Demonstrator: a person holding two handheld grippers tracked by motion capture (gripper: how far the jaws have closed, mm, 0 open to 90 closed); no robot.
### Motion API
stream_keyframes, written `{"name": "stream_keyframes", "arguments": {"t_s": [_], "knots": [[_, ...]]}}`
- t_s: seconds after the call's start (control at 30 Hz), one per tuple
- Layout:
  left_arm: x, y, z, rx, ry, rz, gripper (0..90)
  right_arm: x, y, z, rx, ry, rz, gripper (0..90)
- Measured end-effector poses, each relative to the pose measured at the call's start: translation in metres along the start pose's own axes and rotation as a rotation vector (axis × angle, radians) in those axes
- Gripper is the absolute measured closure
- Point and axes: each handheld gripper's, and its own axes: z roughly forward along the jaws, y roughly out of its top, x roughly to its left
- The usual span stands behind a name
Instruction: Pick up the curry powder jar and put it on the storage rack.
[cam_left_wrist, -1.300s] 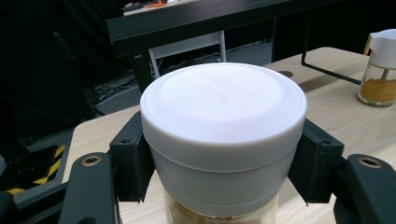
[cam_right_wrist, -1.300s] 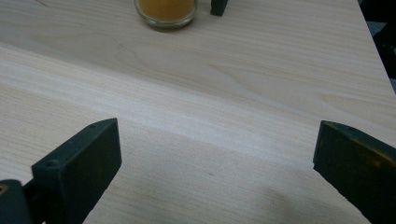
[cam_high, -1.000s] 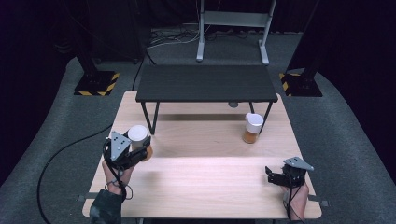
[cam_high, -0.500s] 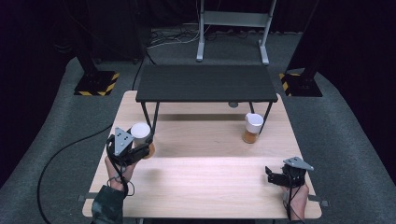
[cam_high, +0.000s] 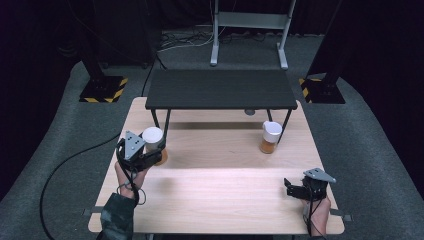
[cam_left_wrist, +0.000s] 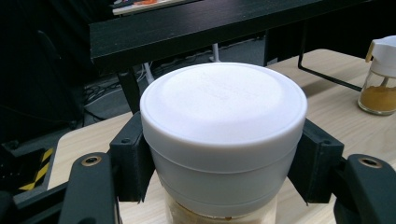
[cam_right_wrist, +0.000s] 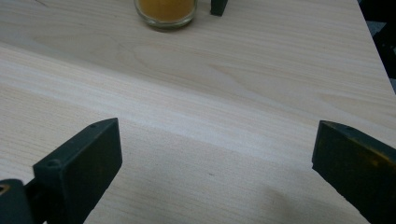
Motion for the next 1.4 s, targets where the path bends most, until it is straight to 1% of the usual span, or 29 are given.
{"name": "stream_keyframes", "arguments": {"t_s": [0.7,1.4], "knots": [[0.004,0.016,0.016,-0.013,-0.022,-0.002,33.4,0.0,0.0,0.0,0.0,0.001,-0.001,0.4],[0.01,0.035,0.024,-0.03,-0.035,0.008,33.4,-0.001,0.0,0.0,0.002,0.006,-0.002,0.7]]}}
